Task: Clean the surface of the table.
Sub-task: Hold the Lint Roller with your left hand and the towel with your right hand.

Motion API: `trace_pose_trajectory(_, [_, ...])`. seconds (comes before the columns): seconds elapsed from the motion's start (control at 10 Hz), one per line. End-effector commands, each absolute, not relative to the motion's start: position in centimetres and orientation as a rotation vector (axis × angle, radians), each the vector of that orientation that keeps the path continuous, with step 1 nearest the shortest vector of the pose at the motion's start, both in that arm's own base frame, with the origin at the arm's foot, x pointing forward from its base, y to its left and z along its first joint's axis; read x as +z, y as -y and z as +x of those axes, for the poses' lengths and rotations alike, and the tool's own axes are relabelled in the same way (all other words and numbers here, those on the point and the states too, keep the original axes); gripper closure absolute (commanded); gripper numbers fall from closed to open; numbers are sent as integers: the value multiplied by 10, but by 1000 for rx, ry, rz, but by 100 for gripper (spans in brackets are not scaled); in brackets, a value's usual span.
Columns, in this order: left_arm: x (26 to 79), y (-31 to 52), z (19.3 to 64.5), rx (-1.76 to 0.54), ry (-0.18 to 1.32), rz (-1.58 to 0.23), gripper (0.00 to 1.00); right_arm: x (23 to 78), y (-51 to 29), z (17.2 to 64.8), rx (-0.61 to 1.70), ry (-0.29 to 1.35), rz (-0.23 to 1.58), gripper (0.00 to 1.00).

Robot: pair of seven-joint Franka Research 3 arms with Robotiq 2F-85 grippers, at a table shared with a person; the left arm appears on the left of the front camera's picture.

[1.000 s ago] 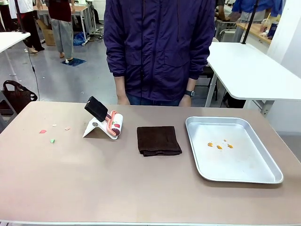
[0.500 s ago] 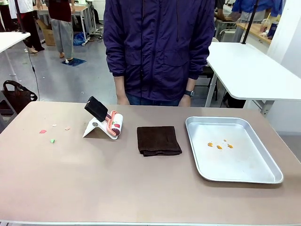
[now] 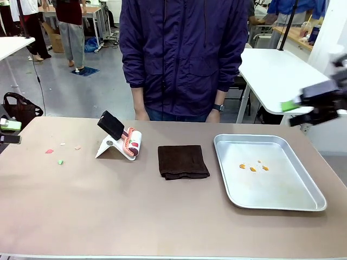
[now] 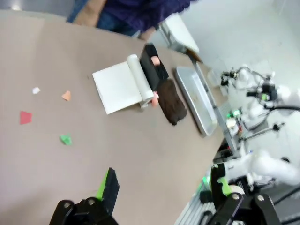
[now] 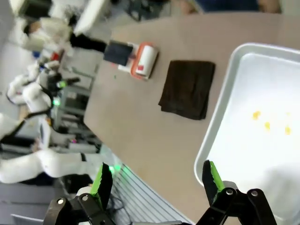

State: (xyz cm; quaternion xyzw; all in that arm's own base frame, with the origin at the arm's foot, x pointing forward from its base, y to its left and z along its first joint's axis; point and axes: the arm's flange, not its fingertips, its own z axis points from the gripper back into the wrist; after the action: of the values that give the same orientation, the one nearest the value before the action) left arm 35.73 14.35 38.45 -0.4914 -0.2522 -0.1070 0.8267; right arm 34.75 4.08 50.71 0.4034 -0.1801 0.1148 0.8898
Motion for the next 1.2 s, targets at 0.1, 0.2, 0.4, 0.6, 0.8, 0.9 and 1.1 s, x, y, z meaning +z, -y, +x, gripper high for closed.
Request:
trace_pose_trajectory(0.1, [393, -138, 359, -370, 484, -1005, 0, 486, -121, 390, 370, 255, 662, 0])
trace_pose_trajectory(0.2, [395, -135, 360, -369, 468, -979, 0, 478, -142, 396, 397, 231, 613, 0])
trace_pose_trajectory(0.4, [381, -148, 361, -295, 434, -1000, 0, 458, -178, 404, 428, 192, 550, 0])
trace_pose_trajectory(0.6, [391, -134, 363, -329, 457, -995, 0, 434, -197, 409, 355, 148, 543, 0])
trace_pose_trajectory(0.8, [391, -134, 363, -329, 457, -995, 0, 443, -181, 399, 448, 179, 564, 0])
trace_pose_trajectory(0.9, [391, -134, 363, -329, 457, -995, 0, 443, -181, 399, 448, 179, 564, 0])
trace_pose_trajectory(1.1, [391, -134, 363, -329, 457, -995, 0, 443, -181, 399, 448, 179, 564, 0])
